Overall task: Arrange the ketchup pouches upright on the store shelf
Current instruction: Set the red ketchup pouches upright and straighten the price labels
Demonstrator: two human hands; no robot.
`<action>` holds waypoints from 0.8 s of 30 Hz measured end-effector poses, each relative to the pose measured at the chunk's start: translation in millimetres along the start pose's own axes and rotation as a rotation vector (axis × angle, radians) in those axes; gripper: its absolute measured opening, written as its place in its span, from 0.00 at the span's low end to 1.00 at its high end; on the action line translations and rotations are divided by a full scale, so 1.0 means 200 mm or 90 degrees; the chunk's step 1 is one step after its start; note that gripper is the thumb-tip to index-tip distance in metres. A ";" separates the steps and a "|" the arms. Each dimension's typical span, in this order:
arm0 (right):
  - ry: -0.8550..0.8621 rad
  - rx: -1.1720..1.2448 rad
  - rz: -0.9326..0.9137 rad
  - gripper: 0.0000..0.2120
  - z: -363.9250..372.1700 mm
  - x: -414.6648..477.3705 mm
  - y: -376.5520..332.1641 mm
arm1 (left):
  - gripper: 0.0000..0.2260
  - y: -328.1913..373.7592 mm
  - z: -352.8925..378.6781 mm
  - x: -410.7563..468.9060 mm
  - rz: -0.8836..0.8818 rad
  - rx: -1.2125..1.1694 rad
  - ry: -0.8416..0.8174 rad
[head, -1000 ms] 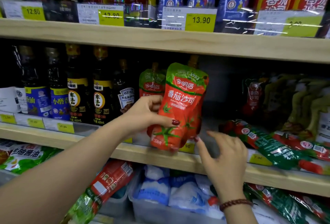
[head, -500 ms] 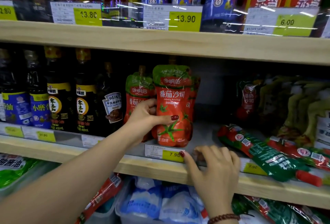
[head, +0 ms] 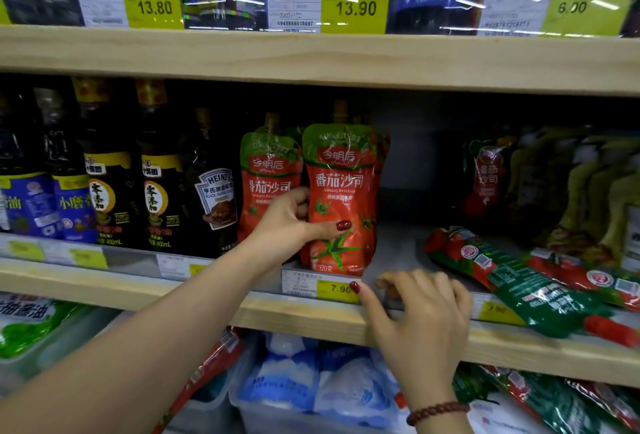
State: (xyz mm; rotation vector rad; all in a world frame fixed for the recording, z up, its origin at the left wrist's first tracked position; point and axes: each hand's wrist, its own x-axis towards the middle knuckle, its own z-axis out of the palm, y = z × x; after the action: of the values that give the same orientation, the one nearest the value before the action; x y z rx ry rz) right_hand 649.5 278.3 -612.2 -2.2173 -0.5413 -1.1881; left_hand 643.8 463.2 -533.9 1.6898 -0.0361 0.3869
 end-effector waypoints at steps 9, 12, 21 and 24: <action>-0.007 0.012 0.007 0.14 -0.01 0.00 -0.01 | 0.24 -0.01 -0.03 -0.01 -0.036 0.057 -0.068; -0.010 0.020 0.010 0.14 -0.02 0.00 -0.01 | 0.24 -0.01 -0.05 -0.02 -0.030 0.108 -0.079; -0.015 0.042 0.019 0.14 -0.03 0.01 -0.03 | 0.21 0.00 -0.14 -0.11 -0.008 0.288 -0.046; -0.015 0.040 0.029 0.13 -0.03 0.01 -0.03 | 0.20 -0.01 -0.12 -0.10 -0.013 0.280 -0.026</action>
State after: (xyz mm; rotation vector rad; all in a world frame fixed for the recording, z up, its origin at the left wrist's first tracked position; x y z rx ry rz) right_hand 642.9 279.1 -606.8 -2.1819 -0.5280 -1.1088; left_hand 620.0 483.0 -538.9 2.1298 0.0400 0.3619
